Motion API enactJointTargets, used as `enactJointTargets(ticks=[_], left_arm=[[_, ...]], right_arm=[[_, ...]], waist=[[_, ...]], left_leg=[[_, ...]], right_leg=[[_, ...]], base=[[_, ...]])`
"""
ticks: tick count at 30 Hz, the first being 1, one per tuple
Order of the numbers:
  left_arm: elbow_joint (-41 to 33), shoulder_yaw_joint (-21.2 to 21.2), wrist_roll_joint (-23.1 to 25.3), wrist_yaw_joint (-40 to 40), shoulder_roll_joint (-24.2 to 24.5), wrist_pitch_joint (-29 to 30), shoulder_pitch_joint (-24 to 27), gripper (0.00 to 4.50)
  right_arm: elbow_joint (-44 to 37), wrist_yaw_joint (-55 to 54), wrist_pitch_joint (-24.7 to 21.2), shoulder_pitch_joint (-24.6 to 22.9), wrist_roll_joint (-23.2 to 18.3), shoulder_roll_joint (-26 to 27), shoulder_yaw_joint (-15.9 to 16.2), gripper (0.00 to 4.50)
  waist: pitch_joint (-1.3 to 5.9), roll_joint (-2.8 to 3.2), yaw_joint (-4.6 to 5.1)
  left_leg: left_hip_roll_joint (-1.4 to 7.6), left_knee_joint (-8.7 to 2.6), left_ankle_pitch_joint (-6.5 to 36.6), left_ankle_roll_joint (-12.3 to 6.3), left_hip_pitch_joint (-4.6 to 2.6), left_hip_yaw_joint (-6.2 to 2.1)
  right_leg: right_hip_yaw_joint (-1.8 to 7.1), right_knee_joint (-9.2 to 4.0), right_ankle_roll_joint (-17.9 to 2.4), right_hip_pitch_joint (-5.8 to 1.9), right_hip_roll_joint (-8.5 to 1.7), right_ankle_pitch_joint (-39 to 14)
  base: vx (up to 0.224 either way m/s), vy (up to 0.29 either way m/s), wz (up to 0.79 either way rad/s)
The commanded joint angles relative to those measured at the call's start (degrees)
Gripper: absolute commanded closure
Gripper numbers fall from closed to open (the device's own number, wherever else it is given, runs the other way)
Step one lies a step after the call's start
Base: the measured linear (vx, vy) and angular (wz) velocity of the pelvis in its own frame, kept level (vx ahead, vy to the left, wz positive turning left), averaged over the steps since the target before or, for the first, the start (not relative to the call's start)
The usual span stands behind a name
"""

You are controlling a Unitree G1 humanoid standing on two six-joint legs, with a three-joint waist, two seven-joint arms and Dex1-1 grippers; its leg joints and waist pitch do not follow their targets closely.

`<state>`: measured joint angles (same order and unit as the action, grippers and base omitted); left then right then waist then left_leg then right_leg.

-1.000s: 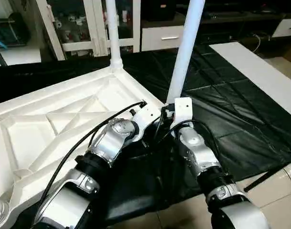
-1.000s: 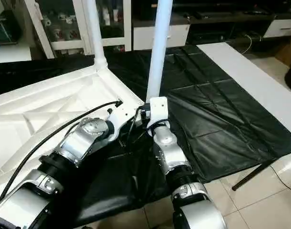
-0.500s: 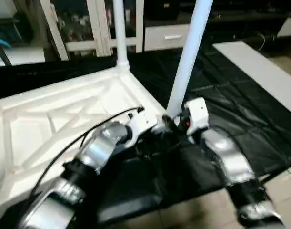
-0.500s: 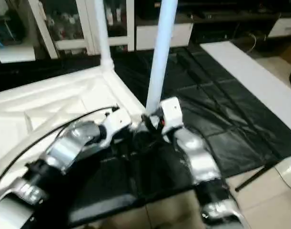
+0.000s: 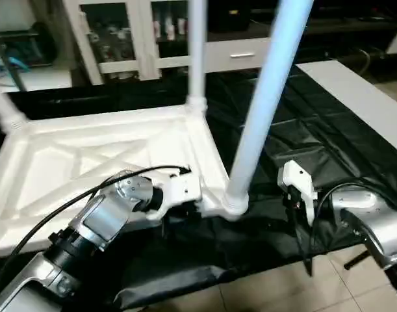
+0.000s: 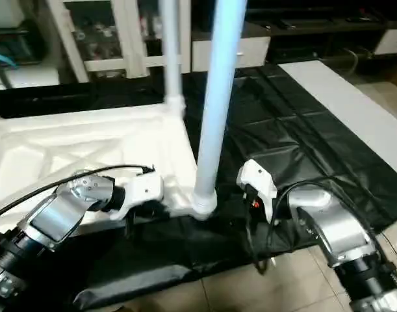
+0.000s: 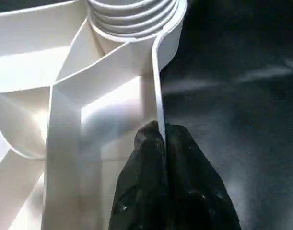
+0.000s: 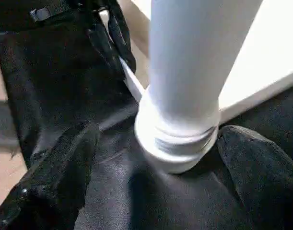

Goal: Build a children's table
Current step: Rotate leg to tighten

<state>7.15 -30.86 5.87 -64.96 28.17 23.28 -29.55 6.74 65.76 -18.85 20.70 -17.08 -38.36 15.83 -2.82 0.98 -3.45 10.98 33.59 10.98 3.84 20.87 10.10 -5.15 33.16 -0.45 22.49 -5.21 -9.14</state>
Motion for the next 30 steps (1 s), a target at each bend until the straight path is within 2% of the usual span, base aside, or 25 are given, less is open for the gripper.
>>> enactJointTargets(ticks=[1,5,11,14,16,19,27,30], left_arm=[[0.6,-5.2,1.5,-3.6,0.8,0.3,1.1,4.5],[0.8,-5.2,1.9,-4.0,0.8,0.0,0.7,4.5],[0.7,-5.4,2.2,-4.3,0.7,0.2,0.4,4.5],[1.0,-5.5,2.5,-4.2,0.6,0.1,0.3,4.5],[1.0,-5.5,2.5,-4.2,0.6,0.1,0.3,4.5],[1.1,-5.5,2.7,-4.3,0.5,0.1,0.3,4.5],[1.6,-5.7,3.2,-4.0,0.3,-0.1,0.2,4.5],[1.6,-5.7,3.2,-4.0,0.2,-0.1,0.2,4.5]], right_arm=[[0.6,1.2,1.7,1.5,1.9,-0.2,1.0,0.27],[2.7,1.0,3.6,2.8,4.5,0.7,2.1,0.27],[5.8,1.5,5.2,4.7,5.9,2.3,3.3,0.27],[7.5,1.0,6.5,5.6,6.6,3.8,3.3,0.27],[8.3,0.6,7.1,6.0,6.6,4.8,3.0,0.6],[9.6,0.2,7.7,6.6,6.5,5.9,2.8,0.69],[12.7,1.0,10.3,7.1,9.0,7.2,3.9,1.44],[13.1,1.0,10.4,7.3,9.0,7.5,3.9,1.56]], waist=[[2.97,-0.04,0.14],[2.99,-0.1,0.27],[3.36,-0.12,0.24],[3.33,-0.06,0.29],[3.39,0.08,0.25],[3.38,-0.01,0.36],[3.12,-0.08,0.63],[3.1,-0.16,0.75]], left_leg=[[2.58,-4.33,18.3,-1.48,-1.2,-0.7],[2.42,-4.36,19.2,-0.93,-1.16,-0.83],[2.39,-4.23,16.2,-1.58,-0.91,-0.74],[2.36,-4.23,16.2,-1.55,-0.87,-0.73],[2.41,-4.23,16.2,-1.45,-0.93,-0.77],[2.41,-4.28,16.7,-1.32,-0.95,-0.78],[2.29,-4.32,19.0,-1.03,-1.06,-0.9],[2.29,-4.38,19.3,-1.01,-1.0,-1.0]], right_leg=[[2.83,-4.51,-10.7,-1.68,-3.28,-23.1],[2.76,-4.57,-10.3,-1.87,-3.35,-24.1],[2.79,-3.92,-11.8,-2.3,-3.25,-19.1],[2.76,-3.92,-11.9,-2.33,-3.31,-19.6],[2.8,-3.85,-12.0,-2.34,-3.28,-19.1],[2.74,-3.79,-12.1,-2.39,-3.22,-18.9],[2.64,-4.45,-10.5,-2.2,-3.37,-24.2],[2.6,-4.47,-10.2,-2.21,-3.32,-24.9]], base=[[0.0,0.0,0.0],[0.0,0.0,0.0],[0.0,0.0,0.0],[0.0,0.0,0.0],[0.0,0.0,0.0],[0.0,0.0,0.0],[0.0,0.0,0.0],[0.0,0.0,0.0]])
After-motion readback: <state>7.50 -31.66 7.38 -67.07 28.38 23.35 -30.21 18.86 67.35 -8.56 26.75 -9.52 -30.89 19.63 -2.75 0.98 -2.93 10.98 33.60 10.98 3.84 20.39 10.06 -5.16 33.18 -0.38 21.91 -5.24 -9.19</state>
